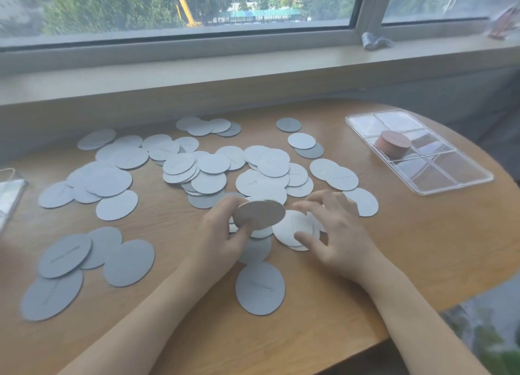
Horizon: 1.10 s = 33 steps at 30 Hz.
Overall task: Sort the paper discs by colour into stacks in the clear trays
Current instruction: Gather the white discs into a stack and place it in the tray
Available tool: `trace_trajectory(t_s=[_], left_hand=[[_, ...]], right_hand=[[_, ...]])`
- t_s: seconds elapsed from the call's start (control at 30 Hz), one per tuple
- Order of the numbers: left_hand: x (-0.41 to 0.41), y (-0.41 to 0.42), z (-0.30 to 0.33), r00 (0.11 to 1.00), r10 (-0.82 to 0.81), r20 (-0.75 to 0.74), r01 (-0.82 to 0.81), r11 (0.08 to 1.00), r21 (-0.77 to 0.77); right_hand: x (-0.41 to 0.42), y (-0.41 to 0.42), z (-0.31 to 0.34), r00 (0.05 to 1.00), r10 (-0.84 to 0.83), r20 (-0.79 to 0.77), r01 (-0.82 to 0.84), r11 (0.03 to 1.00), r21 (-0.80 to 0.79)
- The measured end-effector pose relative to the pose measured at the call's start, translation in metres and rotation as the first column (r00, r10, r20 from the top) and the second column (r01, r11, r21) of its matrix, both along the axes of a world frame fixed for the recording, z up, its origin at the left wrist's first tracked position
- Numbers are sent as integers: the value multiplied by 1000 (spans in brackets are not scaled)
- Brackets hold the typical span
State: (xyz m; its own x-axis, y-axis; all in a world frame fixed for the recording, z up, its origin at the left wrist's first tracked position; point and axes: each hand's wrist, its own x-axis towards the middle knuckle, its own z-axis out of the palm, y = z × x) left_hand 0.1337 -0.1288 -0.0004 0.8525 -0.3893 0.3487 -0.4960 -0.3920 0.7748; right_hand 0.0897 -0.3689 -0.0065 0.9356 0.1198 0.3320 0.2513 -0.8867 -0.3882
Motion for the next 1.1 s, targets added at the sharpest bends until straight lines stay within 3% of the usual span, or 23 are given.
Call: trace_trajectory(t_s=[0.13,0.33,0.5,0.77,0.83,0.9,1.03,1.1], left_hand=[[-1,-1,1,998,-14,-62,14,1000,-13],[-4,0,3,990,-54,-128,57,998,18],[-7,-1,6,991,-101,-92,108,992,72],[-9,-3,5,994,-105,32,100,987,128],[-9,-4,5,995,-91,49,85,989,121],[-10,-4,5,998,-58,38,54,995,89],[-7,-2,4,1000,0,-25,1,1000,24],[-7,-2,5,999,-4,-44,5,1000,24]], right_hand=[[1,2,-4,997,-10,-71,3,995,-102],[-6,3,7,998,-27,-62,41,974,225],[-10,8,12,997,-20,70,-14,891,454],[-14,16,14,984,178,-34,-137,856,498],[-13,14,14,988,151,-7,-131,875,465],[-10,8,11,996,83,39,-91,945,315],[-5,0,0,999,6,-48,-6,1000,1],[-4,1,-3,998,19,-54,-22,999,-48]])
